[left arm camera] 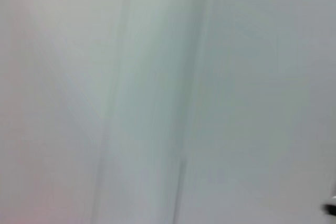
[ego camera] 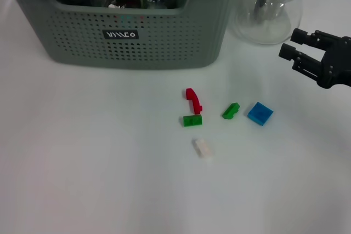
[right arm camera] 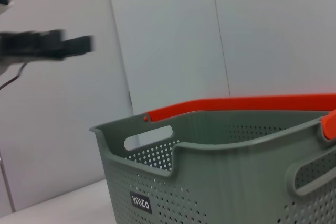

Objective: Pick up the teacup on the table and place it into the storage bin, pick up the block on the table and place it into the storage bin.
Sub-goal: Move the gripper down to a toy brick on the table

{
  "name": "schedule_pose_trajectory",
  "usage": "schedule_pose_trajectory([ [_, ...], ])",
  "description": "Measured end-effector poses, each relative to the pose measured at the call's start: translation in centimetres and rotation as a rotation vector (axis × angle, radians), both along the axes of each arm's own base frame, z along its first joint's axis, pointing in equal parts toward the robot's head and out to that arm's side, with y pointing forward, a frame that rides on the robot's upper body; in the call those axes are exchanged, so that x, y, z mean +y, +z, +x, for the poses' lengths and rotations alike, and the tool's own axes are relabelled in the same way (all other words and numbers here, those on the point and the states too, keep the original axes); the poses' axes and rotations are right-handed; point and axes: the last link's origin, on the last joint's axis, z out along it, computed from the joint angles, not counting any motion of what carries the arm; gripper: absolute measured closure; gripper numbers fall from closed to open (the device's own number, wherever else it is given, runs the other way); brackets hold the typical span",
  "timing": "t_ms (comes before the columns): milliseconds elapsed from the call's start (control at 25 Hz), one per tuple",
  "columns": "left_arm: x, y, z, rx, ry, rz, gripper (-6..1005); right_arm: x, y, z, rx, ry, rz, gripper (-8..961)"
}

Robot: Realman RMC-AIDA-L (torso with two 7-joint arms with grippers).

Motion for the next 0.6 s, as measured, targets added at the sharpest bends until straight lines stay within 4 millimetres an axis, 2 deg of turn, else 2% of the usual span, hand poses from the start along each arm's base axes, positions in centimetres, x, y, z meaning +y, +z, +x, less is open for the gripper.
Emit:
schedule_pose_trajectory([
  [120,-2.7,-2.5,-2.9,0.051,-0.053,-0.021,479,-0.1,0.1,0.1,0.003,-0.007,-0.004,448],
  [160,-4.3,-5.3,-4.4,0.099,-0.079,-0.031,479,0.0,0.2,0.2,0.006,-0.017,-0.007,448],
  [200,-4.3,-5.3,-4.4,0.099,-0.079,-0.031,479,0.0,0.2,0.2,0.006,-0.017,-0.007,448],
  [320,-6.0,-9.7,-6.0,0.133,-0.114,-0.061,480,0.1,0.2,0.2,0.006,-0.022,-0.009,448],
  [440,-6.6,-14.4,-7.4,0.129,-0.085,-0.109,480,0.0,0.2,0.2,0.008,-0.023,-0.010,448],
  [600,-7.4,-18.6,-8.2,0.160,-0.081,-0.121,478,0.0,0.1,0.2,0.010,-0.025,-0.011,448],
])
